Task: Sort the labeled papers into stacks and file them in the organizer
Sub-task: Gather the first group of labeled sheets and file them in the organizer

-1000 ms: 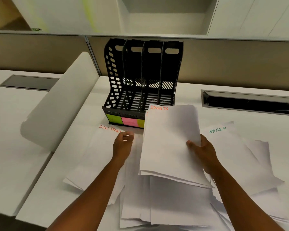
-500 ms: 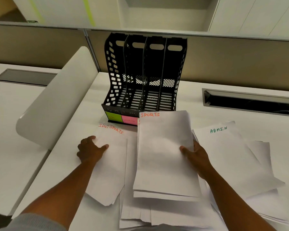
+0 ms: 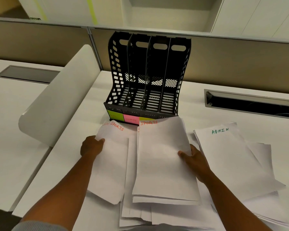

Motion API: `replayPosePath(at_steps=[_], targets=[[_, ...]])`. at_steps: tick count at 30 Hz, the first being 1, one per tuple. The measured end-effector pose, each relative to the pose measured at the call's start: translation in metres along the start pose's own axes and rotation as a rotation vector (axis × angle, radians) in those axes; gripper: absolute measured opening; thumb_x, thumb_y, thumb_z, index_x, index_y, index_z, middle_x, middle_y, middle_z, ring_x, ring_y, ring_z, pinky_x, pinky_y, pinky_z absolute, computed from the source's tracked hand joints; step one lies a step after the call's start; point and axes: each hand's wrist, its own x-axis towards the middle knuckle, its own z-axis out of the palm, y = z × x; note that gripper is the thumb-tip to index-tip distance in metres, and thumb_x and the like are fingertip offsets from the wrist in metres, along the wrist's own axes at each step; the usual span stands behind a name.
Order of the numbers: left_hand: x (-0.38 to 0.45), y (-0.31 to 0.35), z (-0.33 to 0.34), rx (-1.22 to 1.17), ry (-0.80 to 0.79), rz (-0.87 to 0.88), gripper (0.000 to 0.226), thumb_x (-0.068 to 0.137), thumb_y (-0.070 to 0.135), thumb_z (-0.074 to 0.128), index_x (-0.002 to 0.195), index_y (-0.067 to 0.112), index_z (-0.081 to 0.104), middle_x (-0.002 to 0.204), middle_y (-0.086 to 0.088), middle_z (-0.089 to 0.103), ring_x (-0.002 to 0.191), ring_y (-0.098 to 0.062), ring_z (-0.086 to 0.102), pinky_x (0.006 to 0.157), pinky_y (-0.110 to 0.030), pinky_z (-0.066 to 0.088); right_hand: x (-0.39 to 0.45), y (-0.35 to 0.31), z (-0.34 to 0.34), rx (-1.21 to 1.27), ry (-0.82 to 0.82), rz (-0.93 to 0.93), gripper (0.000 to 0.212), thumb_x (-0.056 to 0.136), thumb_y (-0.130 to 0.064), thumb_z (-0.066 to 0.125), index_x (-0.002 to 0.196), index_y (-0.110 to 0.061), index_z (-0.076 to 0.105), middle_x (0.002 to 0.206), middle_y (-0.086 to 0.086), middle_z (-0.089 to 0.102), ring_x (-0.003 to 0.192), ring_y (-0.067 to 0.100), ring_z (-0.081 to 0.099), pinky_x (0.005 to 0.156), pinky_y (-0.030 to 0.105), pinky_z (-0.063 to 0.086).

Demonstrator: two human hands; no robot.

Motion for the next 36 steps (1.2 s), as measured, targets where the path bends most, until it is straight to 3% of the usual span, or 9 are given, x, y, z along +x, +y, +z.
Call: replayPosePath(at_steps=[10, 13, 16, 19, 25, 28, 30, 33, 36], targets=[[0.026, 0.017, -0.105, -0.271, -0.261, 0.019, 0.101, 0.054, 0.051, 0.089, 0.136, 0.005, 0.051, 0.129, -0.014, 0.062, 0.109, -0.036, 0.063, 0.097, -0.046, 0.049, 0.003, 0.016, 0.002, 0.061, -0.014, 0.059, 0.035, 0.091, -0.03, 0.063, 0.123, -0.02, 0.054, 0.111, 0.006, 0.066, 0.096, 0.026, 0.065, 0.084, 0.047, 0.057], [0.035, 0.014, -0.135, -0.415, -0.332, 0.024, 0.076, 0.047, 0.06, 0.089, 0.113, 0.025, 0.07, 0.105, -0.008, 0.075, 0.093, -0.037, 0.071, 0.087, -0.055, 0.052, 0.002, 0.015, 0.004, 0.054, -0.02, 0.056, 0.035, 0.091, -0.029, 0.062, 0.124, -0.02, 0.053, 0.111, 0.006, 0.065, 0.096, 0.025, 0.065, 0.084, 0.046, 0.057], [0.051, 0.005, -0.147, -0.541, -0.345, 0.083, 0.068, 0.054, 0.068, 0.083, 0.115, 0.043, 0.066, 0.116, 0.001, 0.072, 0.107, -0.036, 0.066, 0.091, -0.057, 0.048, 0.002, 0.012, 0.004, 0.045, -0.016, 0.044, 0.032, 0.092, -0.029, 0.061, 0.122, -0.022, 0.052, 0.11, 0.005, 0.065, 0.095, 0.023, 0.064, 0.083, 0.043, 0.057], [0.017, 0.034, -0.142, -0.74, -0.526, 0.225, 0.056, 0.073, 0.052, 0.079, 0.121, 0.027, 0.068, 0.123, -0.005, 0.069, 0.114, -0.034, 0.063, 0.1, -0.053, 0.045, 0.002, 0.011, 0.006, 0.049, -0.026, 0.038, 0.034, 0.092, -0.028, 0.061, 0.125, -0.022, 0.051, 0.112, 0.004, 0.064, 0.095, 0.021, 0.064, 0.081, 0.039, 0.057], [-0.03, 0.07, -0.086, -0.828, -0.803, 0.09, 0.038, 0.07, 0.03, 0.078, 0.101, 0.008, 0.076, 0.105, -0.014, 0.074, 0.087, -0.025, 0.074, 0.069, -0.036, 0.061, -0.003, 0.006, 0.007, 0.088, -0.032, 0.051, 0.034, 0.092, -0.03, 0.061, 0.125, -0.026, 0.052, 0.108, -0.001, 0.066, 0.093, 0.016, 0.064, 0.069, 0.024, 0.053], [-0.038, 0.071, -0.046, -0.75, -0.776, 0.066, 0.086, 0.044, 0.039, 0.095, 0.118, 0.005, 0.067, 0.115, -0.011, 0.071, 0.106, -0.027, 0.068, 0.093, -0.04, 0.053, -0.006, 0.003, 0.005, 0.123, -0.049, 0.068, 0.032, 0.092, -0.033, 0.06, 0.122, -0.03, 0.051, 0.111, -0.002, 0.065, 0.095, 0.014, 0.063, 0.07, 0.023, 0.052], [-0.046, 0.07, -0.018, -0.724, -0.725, 0.063, 0.081, 0.053, 0.036, 0.09, 0.123, 0.004, 0.063, 0.118, -0.006, 0.069, 0.116, -0.025, 0.061, 0.109, -0.04, 0.041, -0.007, 0.002, 0.005, 0.155, -0.055, 0.083, 0.036, 0.091, -0.035, 0.061, 0.126, -0.03, 0.052, 0.114, -0.003, 0.065, 0.1, 0.017, 0.063, 0.079, 0.031, 0.054], [-0.061, 0.069, 0.019, -0.716, -0.621, 0.008, 0.057, 0.067, 0.031, 0.085, 0.114, 0.006, 0.067, 0.114, -0.012, 0.071, 0.103, -0.027, 0.067, 0.093, -0.035, 0.05, -0.008, 0.001, 0.005, 0.264, -0.079, 0.101, 0.031, 0.091, -0.033, 0.06, 0.122, -0.031, 0.058, 0.113, -0.002, 0.069, 0.102, 0.02, 0.066, 0.085, 0.037, 0.056], [-0.075, 0.07, 0.042, -0.624, -0.495, 0.023, 0.057, 0.066, 0.041, 0.086, 0.11, 0.01, 0.066, 0.106, -0.006, 0.071, 0.097, -0.028, 0.066, 0.085, -0.036, 0.052, -0.013, -0.005, 0.003, 0.347, -0.081, 0.151, 0.035, 0.087, -0.043, 0.063, 0.118, -0.027, 0.063, 0.105, 0.0, 0.072, 0.096, 0.02, 0.068, 0.07, 0.031, 0.056]])
